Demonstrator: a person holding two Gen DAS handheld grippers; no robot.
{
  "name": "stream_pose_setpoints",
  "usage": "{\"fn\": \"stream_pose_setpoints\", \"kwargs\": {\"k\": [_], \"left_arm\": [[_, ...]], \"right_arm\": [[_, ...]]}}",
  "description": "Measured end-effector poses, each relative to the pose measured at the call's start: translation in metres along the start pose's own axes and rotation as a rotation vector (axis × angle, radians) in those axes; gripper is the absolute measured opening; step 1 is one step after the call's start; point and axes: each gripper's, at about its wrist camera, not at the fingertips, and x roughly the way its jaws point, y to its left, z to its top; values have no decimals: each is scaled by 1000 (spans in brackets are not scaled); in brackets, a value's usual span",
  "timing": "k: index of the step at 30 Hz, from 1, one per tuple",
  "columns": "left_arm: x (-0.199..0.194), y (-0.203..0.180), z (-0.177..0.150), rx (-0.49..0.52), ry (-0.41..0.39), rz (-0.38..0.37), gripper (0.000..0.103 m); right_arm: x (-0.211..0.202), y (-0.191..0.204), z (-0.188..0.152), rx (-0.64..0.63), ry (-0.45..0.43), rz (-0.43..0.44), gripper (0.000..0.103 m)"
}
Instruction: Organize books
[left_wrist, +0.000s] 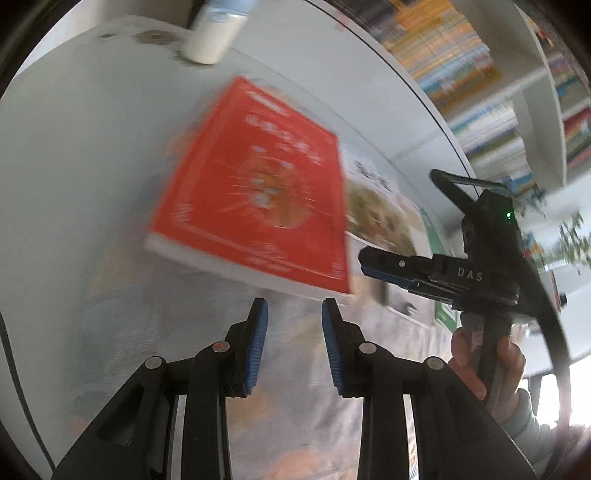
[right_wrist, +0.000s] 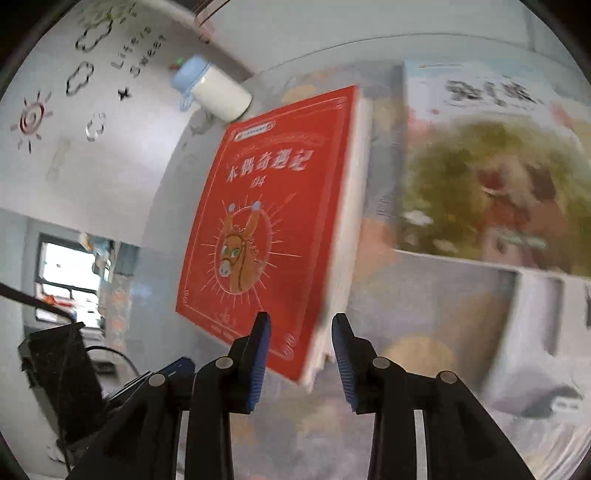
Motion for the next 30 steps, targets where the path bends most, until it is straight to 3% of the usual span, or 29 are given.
{"fn": "stream_pose_setpoints", "kwargs": {"k": [3,6,9,12,15,16,20,25,30], "left_arm": [[22,-30,3,69,49,-46,32],[55,-69,15,138,109,-55,34],[87,-102,36,190,114,4,36],[117,-121,63,213,109,105,36],[139,-133,89,206,111,208,36],[143,-135,96,215,94,225,36],[164,-130,111,224,68,336,36],[185,-111,115,141,99,343,36],[185,-115,110,196,97,342,38]], "right_arm": [[-34,-37,-13,71,-55,-17,34],[-80,-79,-24,170,-178,-16,42],[-117,-102,-29,203,-299,-41,56],[-138,-127,-22,247,-379,-84,57],[-139,-144,-7,265,-404,-119,56],[-137,-148,-1,274,-406,-112,45],[-123,-162,16,289,-389,-116,29],[-101,-169,34,292,-376,-156,26],[-96,-175,42,284,-367,-131,25]]}}
